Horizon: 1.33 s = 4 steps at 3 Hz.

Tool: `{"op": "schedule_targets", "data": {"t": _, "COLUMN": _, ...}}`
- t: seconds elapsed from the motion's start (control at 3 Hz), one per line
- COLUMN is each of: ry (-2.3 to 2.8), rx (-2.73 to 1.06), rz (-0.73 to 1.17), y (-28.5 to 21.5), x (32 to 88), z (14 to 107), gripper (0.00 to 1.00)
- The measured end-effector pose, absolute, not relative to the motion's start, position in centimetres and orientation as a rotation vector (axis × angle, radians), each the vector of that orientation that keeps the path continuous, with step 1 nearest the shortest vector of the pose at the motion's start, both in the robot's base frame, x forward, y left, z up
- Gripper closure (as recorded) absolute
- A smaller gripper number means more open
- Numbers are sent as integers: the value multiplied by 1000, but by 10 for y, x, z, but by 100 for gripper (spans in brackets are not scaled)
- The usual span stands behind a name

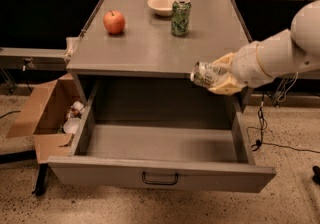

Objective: Pick 7up can from top drawer and place on counter

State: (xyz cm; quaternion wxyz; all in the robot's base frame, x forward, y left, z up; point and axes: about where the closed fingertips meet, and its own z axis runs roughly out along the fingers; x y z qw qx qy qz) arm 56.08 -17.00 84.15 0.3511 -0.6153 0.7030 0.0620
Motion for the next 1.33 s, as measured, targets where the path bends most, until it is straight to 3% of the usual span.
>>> {"op": "schedule_targets", "data": {"t": 0.67, "ry": 1845, "rx": -1477, "rz": 128, "y": -161, "x": 643, "z": 896, "gripper": 100}}
{"op": "schedule_targets", "data": {"t": 1.33, "ry": 1949, "rx": -1361, "rz": 129, "y": -167, "x": 705, "z": 883, "gripper": 100}}
